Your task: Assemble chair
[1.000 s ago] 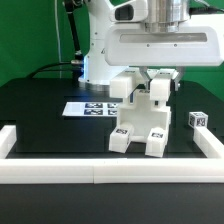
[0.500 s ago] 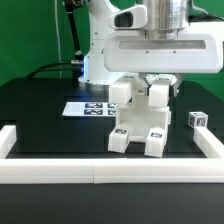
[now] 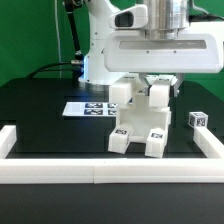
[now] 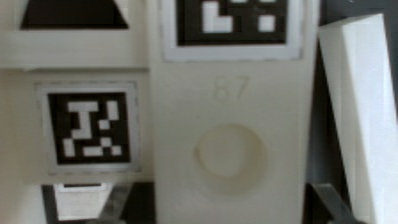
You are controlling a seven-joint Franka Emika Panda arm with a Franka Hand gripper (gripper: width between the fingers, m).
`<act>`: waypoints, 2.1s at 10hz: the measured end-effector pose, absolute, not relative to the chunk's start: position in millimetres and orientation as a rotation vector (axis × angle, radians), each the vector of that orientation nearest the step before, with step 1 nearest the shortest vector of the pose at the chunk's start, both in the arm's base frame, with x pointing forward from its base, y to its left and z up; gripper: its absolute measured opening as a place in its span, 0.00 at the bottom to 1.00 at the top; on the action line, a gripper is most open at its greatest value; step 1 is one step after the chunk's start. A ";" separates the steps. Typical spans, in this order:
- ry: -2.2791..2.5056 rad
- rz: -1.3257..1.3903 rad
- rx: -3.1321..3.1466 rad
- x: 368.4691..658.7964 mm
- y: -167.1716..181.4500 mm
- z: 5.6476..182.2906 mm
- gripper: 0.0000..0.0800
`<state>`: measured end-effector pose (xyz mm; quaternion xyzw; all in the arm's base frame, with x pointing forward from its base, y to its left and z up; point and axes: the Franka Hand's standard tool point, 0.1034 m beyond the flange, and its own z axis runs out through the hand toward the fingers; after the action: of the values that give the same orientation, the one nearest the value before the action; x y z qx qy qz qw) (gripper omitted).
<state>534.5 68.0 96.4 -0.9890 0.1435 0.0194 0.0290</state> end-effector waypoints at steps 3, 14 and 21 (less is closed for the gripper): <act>0.443 0.060 -3.051 534.6 68.0 96.3 0.36; 0.446 0.081 -3.039 532.8 67.3 113.1 0.81; 0.436 0.076 -3.010 503.1 64.0 147.0 0.81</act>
Offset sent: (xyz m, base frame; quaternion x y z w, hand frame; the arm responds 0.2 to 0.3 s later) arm 0.0000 0.0000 0.0000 0.0000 0.0000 0.0000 1.0000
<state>503.1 64.0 147.0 -0.9881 0.1433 0.0248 0.0498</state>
